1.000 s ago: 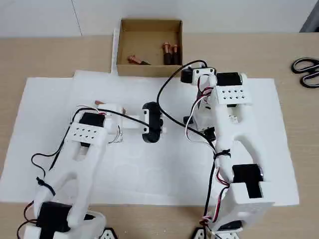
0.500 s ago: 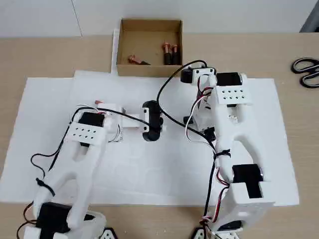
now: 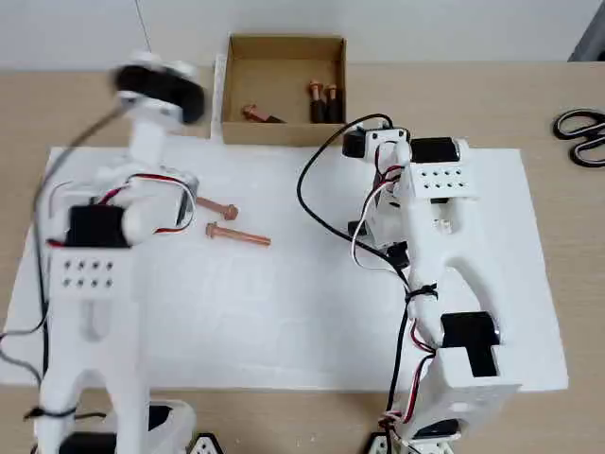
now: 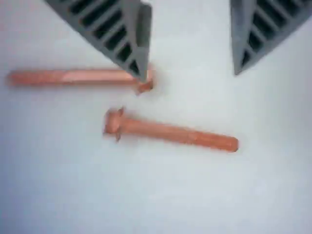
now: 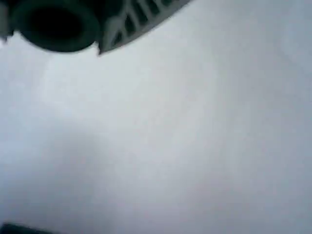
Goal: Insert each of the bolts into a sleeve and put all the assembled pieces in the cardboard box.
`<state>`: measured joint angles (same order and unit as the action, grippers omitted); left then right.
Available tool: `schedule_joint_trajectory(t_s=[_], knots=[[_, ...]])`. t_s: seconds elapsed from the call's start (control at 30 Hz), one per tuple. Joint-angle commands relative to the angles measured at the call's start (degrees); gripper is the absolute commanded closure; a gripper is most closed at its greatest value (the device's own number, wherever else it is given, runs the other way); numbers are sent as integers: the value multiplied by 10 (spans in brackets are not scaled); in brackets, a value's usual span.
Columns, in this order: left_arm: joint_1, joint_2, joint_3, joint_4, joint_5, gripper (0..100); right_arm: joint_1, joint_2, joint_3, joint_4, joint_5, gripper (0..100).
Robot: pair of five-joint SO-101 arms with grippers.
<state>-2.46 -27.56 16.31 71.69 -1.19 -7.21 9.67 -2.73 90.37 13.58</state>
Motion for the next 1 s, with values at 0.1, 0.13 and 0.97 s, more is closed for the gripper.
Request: schedule_joint_trajectory(t_s=[0.1,0.13,0.97], knots=[[-6,-77,4,6,236,892,0,-10,-29,4,2,993],[-6,-81,17,6,288,892,2,-10,-30,4,4,993],[84,-78,417,-422,613,888,76,-223,-75,68,3,994]])
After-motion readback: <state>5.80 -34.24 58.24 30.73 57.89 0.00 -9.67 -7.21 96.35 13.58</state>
